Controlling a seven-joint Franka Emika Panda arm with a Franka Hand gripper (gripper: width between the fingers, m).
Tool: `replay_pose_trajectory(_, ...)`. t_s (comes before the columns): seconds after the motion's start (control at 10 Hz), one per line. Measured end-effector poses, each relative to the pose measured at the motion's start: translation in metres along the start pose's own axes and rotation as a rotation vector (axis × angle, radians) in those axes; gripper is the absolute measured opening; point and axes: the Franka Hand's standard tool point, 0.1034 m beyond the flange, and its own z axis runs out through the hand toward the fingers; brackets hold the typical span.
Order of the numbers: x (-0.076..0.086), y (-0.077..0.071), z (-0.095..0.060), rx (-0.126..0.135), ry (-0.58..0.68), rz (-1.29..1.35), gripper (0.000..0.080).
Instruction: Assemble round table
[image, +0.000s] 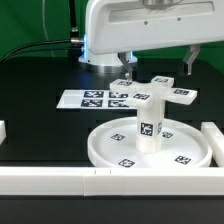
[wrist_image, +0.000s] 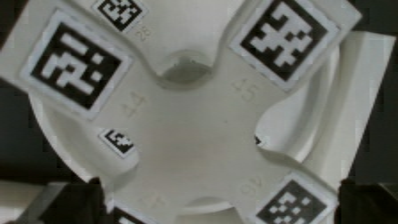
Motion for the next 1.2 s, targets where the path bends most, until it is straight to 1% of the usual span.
replay_pose_trajectory(0.3, -0.0007, 0.0017, 0.0004, 0.000, -0.001, -0.204, 0.0649)
replay_pose_trajectory(0.4, -0.0003, 0.0020, 0.0003, -0.006, 0.000, -0.261, 0.0649)
replay_pose_trajectory(0.5, 0.0020, 0.0021, 0.0000, -0.035, 0.003, -0.411, 0.0649)
replay_pose_trajectory(0.7, 0.0034, 0.0014, -0.0010, -0.058, -0.016, -0.634, 0.0649)
replay_pose_trajectory(0.9, 0.0069, -0.0011, -0.0024, -0.088, -0.032, -0.814, 0.0649)
replay_pose_trajectory(1.2, 0.0058, 0.0024, -0.0019, -0.085, -0.043, -1.015, 0.0649)
